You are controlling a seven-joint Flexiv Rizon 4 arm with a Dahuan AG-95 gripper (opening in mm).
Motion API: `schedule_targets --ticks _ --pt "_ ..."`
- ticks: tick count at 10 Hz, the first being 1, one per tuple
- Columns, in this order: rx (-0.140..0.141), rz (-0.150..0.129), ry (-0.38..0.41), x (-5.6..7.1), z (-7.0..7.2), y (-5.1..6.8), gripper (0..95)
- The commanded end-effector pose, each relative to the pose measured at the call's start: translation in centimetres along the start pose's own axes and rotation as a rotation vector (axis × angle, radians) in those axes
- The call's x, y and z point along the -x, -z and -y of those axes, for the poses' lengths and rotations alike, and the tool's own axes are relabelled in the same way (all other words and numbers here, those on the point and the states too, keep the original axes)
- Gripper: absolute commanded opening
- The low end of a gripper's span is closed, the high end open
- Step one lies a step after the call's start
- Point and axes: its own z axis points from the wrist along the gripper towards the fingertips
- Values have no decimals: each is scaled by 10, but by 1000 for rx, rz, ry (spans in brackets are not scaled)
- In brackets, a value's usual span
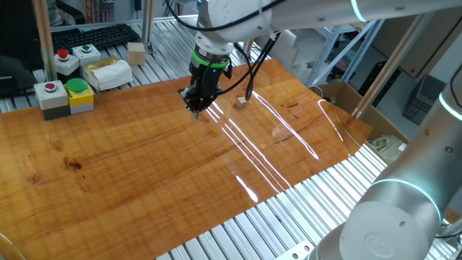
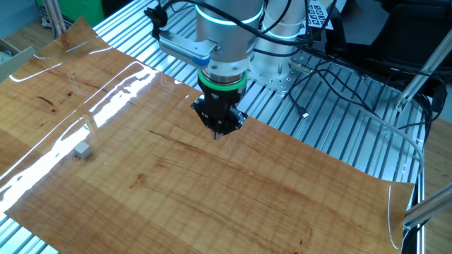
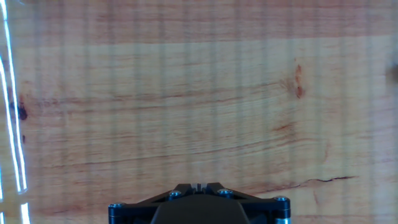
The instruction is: Hold a small block with the gripper and sweep it from left to right on the table
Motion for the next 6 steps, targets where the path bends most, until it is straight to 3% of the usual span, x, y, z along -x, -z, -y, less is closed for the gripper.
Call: schedule_targets --ticks 1,6 --pt "4 -10 -1 1 0 -1 0" --pt "2 -30 -173 1 0 -1 0"
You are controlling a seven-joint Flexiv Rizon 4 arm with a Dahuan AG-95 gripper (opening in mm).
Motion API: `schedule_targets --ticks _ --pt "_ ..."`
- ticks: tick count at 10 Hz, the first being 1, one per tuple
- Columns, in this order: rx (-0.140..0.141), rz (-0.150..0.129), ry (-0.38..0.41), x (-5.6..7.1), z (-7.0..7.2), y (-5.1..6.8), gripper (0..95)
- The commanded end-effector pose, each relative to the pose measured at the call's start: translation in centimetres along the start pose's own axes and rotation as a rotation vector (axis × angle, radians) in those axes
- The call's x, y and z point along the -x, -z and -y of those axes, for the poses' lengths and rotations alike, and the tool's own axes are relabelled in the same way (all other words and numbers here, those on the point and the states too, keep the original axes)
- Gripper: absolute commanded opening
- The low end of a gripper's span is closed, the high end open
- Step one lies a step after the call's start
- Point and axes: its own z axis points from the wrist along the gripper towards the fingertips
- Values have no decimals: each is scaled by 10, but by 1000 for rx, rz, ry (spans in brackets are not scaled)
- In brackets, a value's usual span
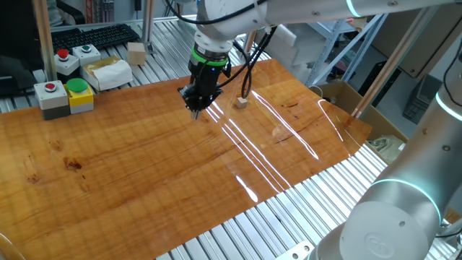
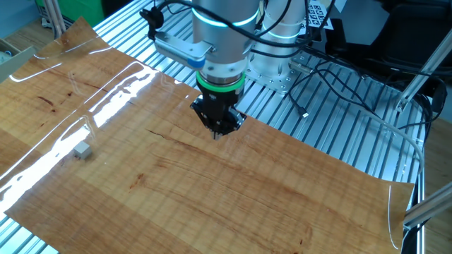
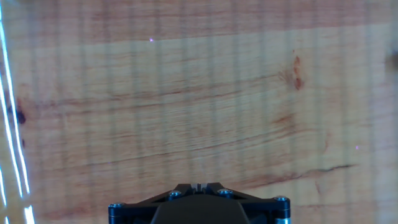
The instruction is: Hold a small block with the gripper and sweep it from left to right on the table
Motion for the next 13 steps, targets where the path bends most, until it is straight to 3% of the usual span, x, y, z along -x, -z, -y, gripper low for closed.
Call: schedule_targets --ticks 1,7,11,13 --pt "-2 -3 -110 -1 0 1 0" --pt "-2 -6 -171 -1 0 1 0" --pt "-10 -2 -97 -1 0 1 0" --pt "-8 1 -64 1 14 -2 0"
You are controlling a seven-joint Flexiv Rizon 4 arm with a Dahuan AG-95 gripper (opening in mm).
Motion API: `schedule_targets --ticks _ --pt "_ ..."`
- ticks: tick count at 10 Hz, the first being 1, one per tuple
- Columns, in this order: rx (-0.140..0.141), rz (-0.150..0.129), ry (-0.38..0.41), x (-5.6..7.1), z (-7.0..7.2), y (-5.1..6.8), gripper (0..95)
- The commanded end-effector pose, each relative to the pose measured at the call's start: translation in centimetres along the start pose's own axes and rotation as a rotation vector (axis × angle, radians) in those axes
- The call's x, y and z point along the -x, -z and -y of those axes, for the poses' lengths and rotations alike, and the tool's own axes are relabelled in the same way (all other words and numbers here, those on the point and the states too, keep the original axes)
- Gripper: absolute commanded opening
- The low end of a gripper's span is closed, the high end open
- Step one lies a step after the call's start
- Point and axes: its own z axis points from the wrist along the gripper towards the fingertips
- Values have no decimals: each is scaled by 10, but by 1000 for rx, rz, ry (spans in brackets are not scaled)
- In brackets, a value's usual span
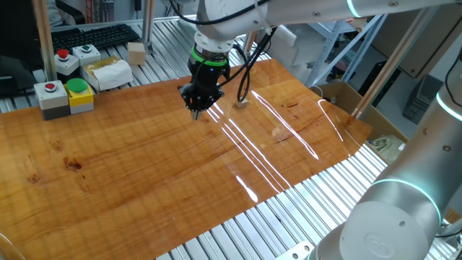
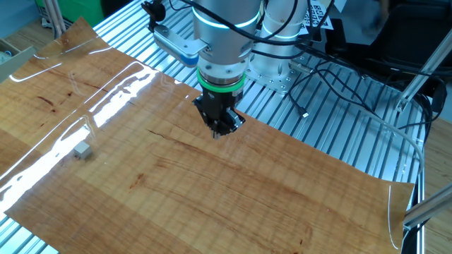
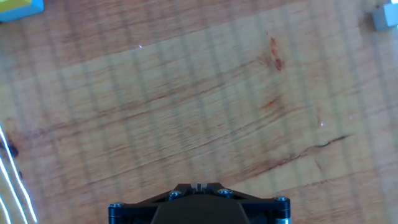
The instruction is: Hold a small block with the gripper and sweep it from left to right on the table
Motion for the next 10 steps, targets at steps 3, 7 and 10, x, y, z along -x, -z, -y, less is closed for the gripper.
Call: schedule_targets --ticks 3,7,10 --pt "17 7 80 24 48 -14 0" --pt "19 27 169 65 131 -39 0" --pt "10 33 201 86 164 -43 0"
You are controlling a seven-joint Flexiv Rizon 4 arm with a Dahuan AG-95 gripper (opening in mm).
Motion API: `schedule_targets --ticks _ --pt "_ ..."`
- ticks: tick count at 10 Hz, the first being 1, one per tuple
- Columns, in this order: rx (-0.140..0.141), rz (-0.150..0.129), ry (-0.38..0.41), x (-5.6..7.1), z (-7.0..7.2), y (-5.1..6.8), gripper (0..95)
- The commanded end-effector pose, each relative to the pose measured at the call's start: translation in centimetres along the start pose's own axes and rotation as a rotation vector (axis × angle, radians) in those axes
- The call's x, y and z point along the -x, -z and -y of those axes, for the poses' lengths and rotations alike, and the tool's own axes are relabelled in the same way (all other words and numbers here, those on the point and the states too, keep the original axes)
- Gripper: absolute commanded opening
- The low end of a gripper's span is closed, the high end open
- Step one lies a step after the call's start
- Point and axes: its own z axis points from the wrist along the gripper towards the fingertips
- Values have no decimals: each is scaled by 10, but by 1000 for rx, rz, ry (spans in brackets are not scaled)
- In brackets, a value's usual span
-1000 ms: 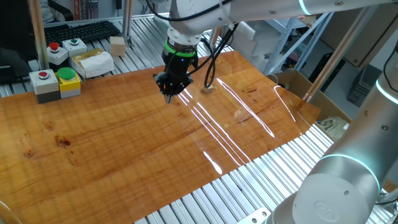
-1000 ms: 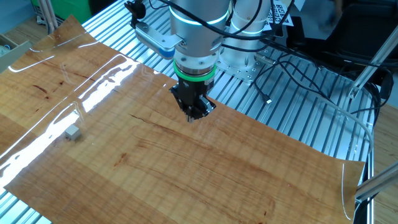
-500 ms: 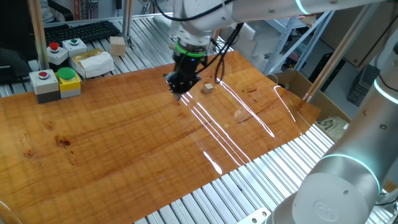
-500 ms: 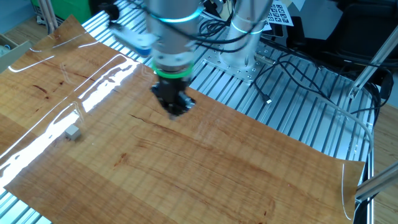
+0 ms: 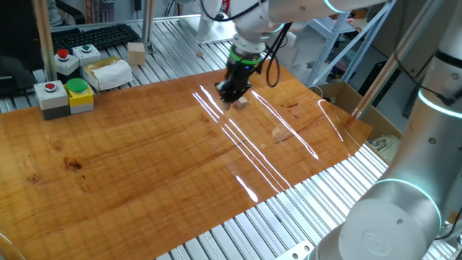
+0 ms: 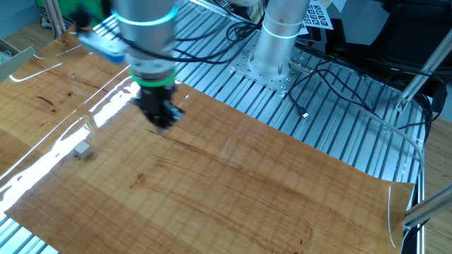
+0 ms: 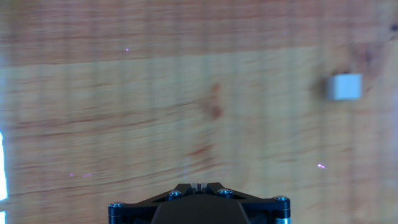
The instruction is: Hold a small block with the gripper and sweep it from left to right on the table
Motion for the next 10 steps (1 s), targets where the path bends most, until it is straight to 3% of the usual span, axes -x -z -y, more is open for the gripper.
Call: schedule_targets --ticks 1,8,10 --pt "-10 0 26 17 28 -3 0" --pt "-21 -5 80 52 87 -5 0" --pt "-22 -6 85 58 99 -5 0"
